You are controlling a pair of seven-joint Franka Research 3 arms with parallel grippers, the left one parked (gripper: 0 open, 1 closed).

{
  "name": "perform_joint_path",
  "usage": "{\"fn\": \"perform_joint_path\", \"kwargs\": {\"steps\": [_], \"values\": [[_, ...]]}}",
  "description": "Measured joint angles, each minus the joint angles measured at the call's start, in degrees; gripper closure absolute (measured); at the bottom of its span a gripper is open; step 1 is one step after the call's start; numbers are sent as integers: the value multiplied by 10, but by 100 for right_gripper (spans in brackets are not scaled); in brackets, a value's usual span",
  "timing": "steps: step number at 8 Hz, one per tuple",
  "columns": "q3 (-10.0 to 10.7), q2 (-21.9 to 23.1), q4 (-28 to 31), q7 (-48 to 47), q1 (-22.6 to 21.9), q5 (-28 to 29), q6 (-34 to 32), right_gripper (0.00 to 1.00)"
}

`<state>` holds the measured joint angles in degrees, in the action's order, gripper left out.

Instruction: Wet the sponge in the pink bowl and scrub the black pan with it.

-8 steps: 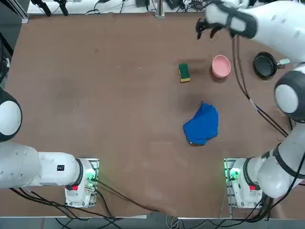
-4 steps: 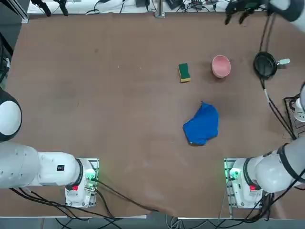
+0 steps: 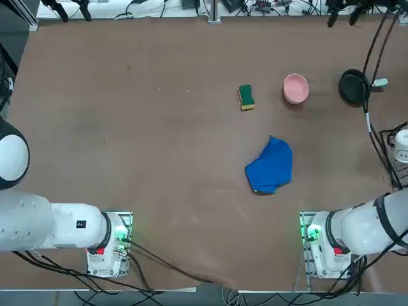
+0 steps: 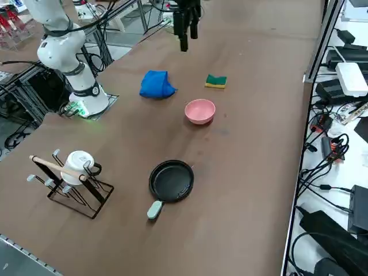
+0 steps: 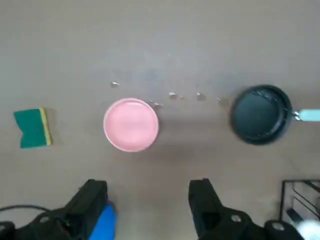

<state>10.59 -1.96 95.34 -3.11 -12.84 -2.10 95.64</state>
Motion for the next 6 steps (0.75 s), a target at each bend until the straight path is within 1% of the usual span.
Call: {"fn": "perform_joint_path", "kwargs": {"steps": [2, 3, 4, 5, 6], "values": [[-52, 30, 3, 22, 81, 12, -40, 0], [-63, 46, 6, 29, 104, 23, -54, 0], [-67, 61, 10, 31, 112, 27, -62, 0], [-71, 69, 11, 31, 113, 28, -64, 0], [-80, 72, 10, 31, 113, 28, -64, 0]]}}
